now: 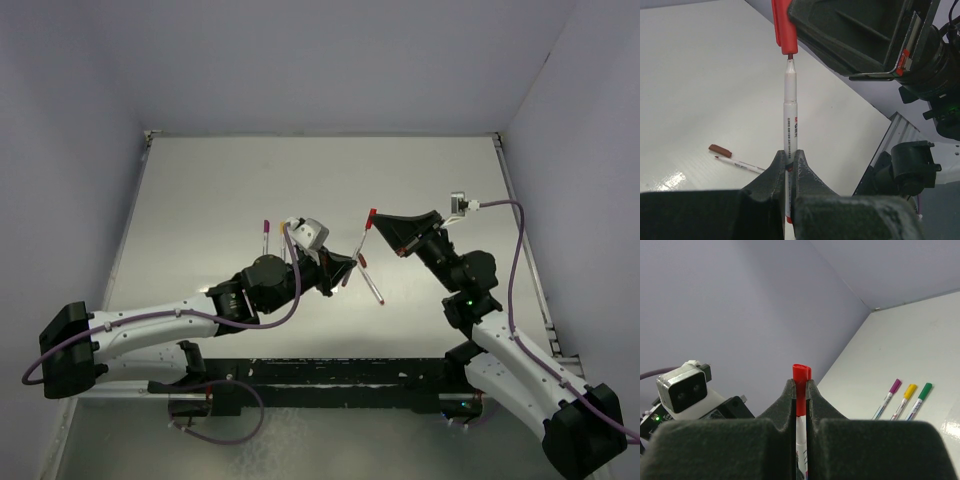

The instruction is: Insert the pens into the pen caps

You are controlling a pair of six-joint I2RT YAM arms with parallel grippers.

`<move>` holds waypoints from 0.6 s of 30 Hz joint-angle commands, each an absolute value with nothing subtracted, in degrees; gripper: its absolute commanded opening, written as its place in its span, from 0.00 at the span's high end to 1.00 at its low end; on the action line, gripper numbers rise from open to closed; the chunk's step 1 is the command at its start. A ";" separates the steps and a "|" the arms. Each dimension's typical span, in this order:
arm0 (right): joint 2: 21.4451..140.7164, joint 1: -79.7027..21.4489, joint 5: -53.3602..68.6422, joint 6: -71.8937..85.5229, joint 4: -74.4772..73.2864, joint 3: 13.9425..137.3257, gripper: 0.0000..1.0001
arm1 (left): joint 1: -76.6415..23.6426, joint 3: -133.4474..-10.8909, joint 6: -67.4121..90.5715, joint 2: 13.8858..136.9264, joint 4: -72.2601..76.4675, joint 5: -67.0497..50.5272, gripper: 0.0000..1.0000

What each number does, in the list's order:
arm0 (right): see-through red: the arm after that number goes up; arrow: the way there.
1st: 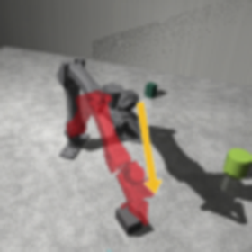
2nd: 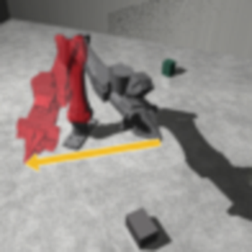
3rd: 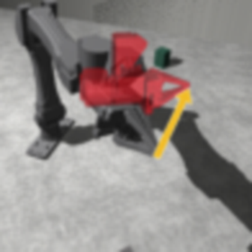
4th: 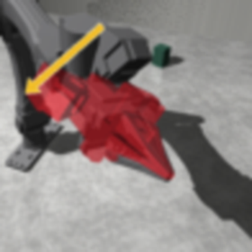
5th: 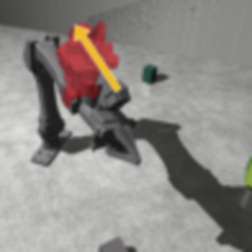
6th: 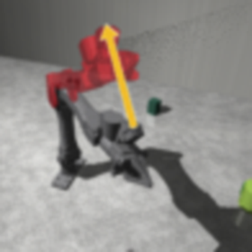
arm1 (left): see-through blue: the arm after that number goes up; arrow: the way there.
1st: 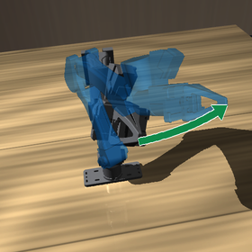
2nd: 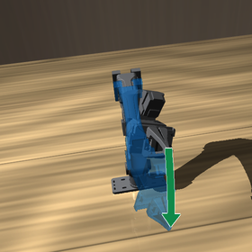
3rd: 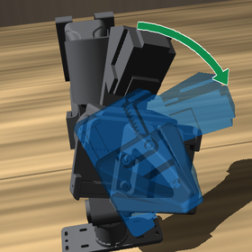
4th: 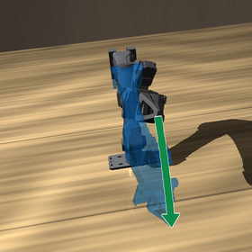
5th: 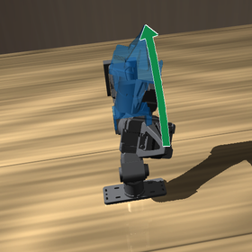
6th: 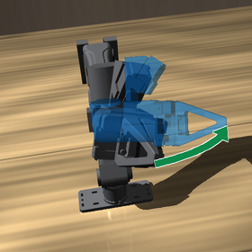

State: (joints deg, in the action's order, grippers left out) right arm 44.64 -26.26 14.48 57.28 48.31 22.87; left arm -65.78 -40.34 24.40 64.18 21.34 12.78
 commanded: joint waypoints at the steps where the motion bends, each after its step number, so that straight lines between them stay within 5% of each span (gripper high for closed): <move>1: 44.44 -26.61 14.33 56.09 50.63 23.09 1.00 | -66.09 -40.49 23.98 63.25 23.67 12.92 1.00; 18: 45.68 -30.72 13.75 54.63 49.84 20.94 1.00 | -66.09 -42.58 23.35 64.88 27.13 13.81 1.00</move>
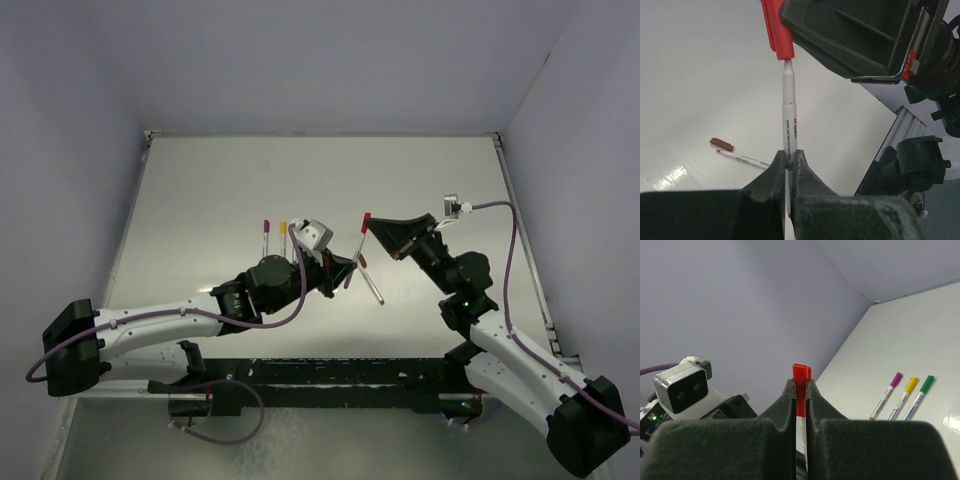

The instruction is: Insert the pens into the pen caps

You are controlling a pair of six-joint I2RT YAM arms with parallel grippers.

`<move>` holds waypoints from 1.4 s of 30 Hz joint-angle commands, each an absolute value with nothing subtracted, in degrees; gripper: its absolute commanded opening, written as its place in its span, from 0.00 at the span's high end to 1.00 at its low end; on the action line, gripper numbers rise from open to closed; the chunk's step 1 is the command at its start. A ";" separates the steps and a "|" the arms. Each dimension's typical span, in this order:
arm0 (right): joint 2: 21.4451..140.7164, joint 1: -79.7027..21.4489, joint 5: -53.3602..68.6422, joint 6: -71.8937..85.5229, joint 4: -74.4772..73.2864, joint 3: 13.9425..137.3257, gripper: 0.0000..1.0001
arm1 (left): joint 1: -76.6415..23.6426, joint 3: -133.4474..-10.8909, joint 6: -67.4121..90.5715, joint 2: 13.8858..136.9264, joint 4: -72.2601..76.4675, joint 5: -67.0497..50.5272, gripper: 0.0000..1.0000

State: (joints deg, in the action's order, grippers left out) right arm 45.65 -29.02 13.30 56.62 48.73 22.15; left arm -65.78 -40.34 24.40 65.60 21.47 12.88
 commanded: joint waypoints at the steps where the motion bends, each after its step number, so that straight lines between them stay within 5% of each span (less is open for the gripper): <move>1: 45.47 -30.83 13.67 54.44 49.43 20.60 1.00 | -66.09 -42.54 23.22 64.59 27.26 14.09 1.00; 21: 44.46 -32.08 14.37 52.62 45.81 19.67 1.00 | -66.09 -41.60 23.79 62.40 29.97 17.20 1.00; 42: 51.81 -44.15 5.01 43.57 20.04 26.57 1.00 | -62.87 -49.26 16.66 63.26 30.86 21.23 1.00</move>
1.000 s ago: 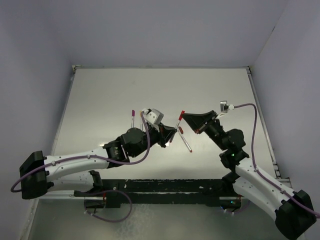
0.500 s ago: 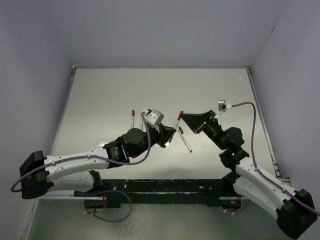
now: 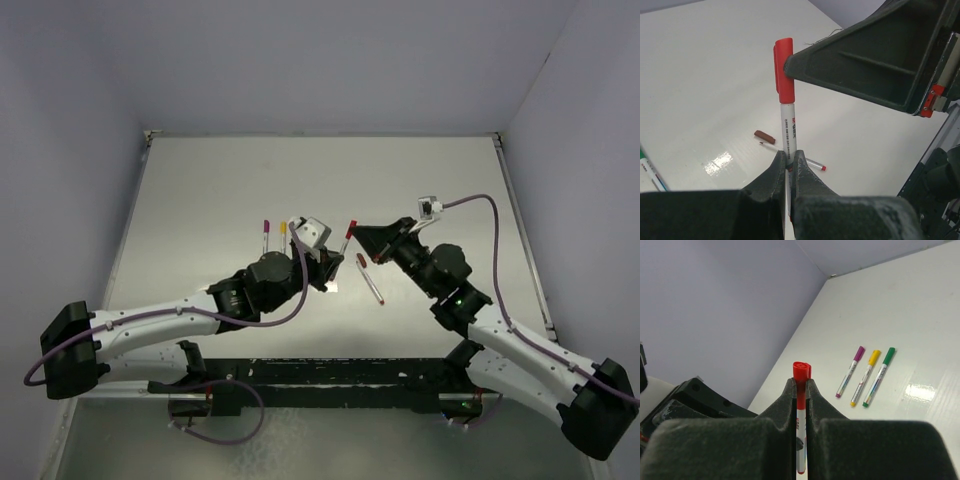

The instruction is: Insert the pens into the pen caps

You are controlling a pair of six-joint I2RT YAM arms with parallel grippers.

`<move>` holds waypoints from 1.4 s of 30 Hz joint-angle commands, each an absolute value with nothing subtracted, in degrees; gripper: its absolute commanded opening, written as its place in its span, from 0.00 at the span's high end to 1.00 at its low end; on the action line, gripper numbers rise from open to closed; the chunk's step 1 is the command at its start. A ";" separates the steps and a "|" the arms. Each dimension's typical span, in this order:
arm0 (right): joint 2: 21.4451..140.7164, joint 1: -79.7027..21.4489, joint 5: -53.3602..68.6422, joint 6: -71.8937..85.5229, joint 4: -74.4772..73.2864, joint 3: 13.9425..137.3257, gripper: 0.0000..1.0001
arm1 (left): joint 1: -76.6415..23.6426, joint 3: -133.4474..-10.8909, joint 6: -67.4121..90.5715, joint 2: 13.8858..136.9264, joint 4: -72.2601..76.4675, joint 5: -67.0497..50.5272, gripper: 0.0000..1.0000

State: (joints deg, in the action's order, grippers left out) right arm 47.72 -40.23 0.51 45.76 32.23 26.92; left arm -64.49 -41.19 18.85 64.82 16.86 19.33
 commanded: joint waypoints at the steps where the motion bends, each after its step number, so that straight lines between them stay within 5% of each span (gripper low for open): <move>1: 52.58 -44.62 5.09 43.66 20.04 26.67 1.00 | -62.72 -49.56 16.36 63.28 30.85 21.26 1.00; 19: 61.60 -48.52 -5.03 40.75 18.37 34.15 1.00 | -58.18 -45.93 22.01 63.36 25.24 18.98 1.00; 28: 57.57 -48.52 -17.57 36.39 16.10 42.43 0.72 | -58.11 -36.19 30.57 64.57 20.68 18.86 1.00; 42: 44.11 -48.51 -30.17 34.77 5.39 39.74 0.64 | -55.19 -44.50 39.35 80.16 8.03 25.69 1.00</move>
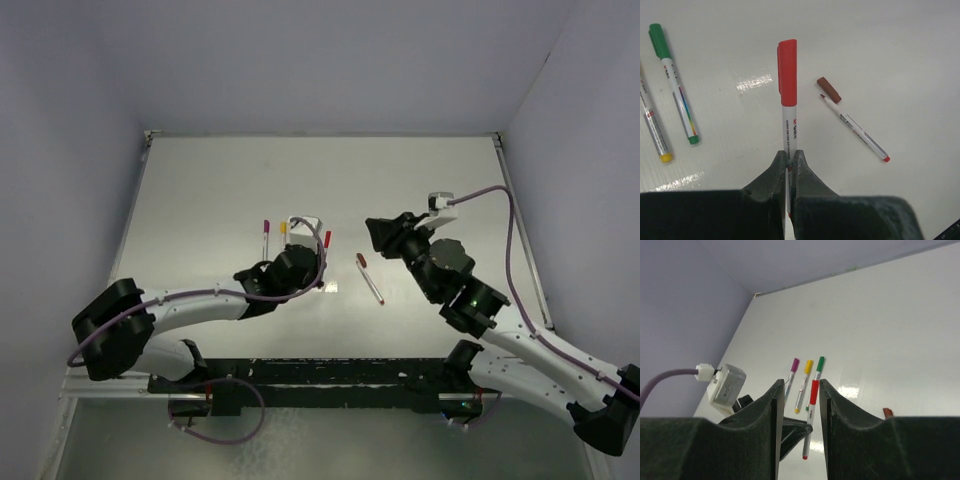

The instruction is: Insert the pens into the pen caps

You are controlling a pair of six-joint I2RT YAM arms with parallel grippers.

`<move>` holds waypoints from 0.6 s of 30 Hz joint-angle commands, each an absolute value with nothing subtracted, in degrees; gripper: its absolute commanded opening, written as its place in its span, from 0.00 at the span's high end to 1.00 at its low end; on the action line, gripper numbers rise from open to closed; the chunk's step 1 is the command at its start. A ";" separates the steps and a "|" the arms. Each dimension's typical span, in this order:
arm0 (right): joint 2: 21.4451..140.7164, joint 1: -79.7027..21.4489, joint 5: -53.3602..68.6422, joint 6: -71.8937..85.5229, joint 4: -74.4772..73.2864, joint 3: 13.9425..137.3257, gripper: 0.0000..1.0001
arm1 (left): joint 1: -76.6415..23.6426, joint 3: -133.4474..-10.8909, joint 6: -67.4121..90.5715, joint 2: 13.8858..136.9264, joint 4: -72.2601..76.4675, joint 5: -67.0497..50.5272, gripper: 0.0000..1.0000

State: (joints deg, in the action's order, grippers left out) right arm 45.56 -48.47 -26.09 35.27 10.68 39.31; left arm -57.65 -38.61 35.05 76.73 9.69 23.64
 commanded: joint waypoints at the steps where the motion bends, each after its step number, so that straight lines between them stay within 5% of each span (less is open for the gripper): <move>1: 43.78 -48.45 -30.65 35.26 3.84 39.73 0.64 | -54.25 -45.67 39.80 81.70 7.05 25.22 1.00; 18: 45.26 -48.43 -32.10 37.20 -4.25 38.10 0.65 | -44.10 -58.70 41.75 100.87 -1.17 17.76 0.84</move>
